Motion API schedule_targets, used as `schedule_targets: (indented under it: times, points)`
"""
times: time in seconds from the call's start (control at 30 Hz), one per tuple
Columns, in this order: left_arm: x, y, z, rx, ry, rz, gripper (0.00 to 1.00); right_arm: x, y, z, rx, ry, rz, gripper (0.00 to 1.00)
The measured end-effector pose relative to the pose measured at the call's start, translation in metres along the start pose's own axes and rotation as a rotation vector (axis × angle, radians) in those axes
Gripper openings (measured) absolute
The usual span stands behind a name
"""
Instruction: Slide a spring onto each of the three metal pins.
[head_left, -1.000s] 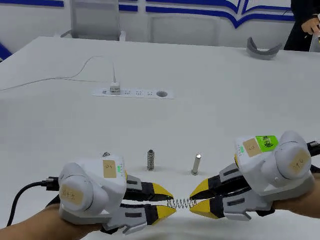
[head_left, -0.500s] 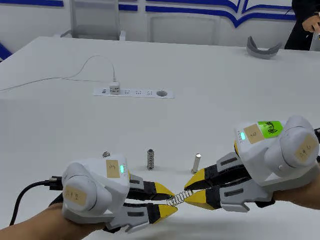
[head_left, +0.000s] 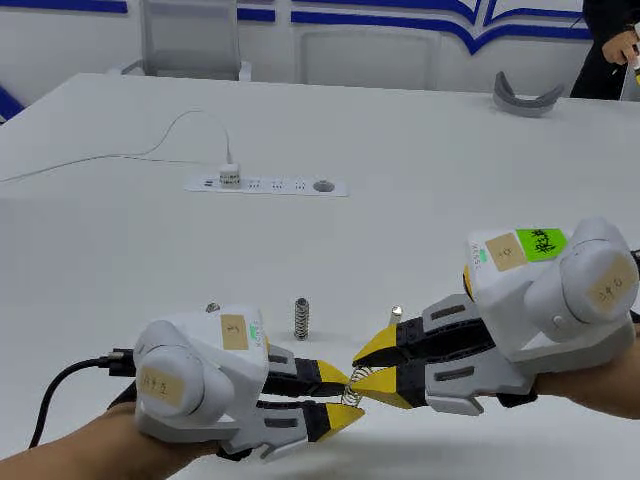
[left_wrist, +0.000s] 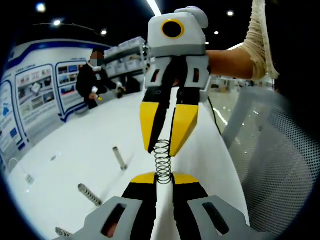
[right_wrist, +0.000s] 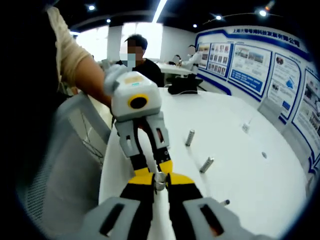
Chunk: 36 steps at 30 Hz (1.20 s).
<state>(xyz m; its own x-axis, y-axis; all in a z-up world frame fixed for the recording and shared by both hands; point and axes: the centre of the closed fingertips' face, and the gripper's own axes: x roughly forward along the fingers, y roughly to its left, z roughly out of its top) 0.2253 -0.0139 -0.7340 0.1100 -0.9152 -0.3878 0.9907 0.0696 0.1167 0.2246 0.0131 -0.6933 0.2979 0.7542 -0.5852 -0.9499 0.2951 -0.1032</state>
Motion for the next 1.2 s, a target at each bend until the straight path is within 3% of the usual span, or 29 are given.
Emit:
schedule_targets:
  times: [0.43,0.7,1.2]
  points:
    - [-0.002,0.007,0.002,-0.066,-0.024,0.025,0.1,0.0,-0.008,0.001,0.065,-0.05,-0.043,0.15]
    - [-0.004,0.011,0.003,-0.082,-0.033,0.039,0.1,-0.002,-0.014,0.006,0.134,-0.117,-0.06,0.16]
    - [-0.007,0.015,0.008,-0.11,-0.063,0.059,0.1,0.004,-0.017,0.011,0.157,-0.163,-0.079,0.12]
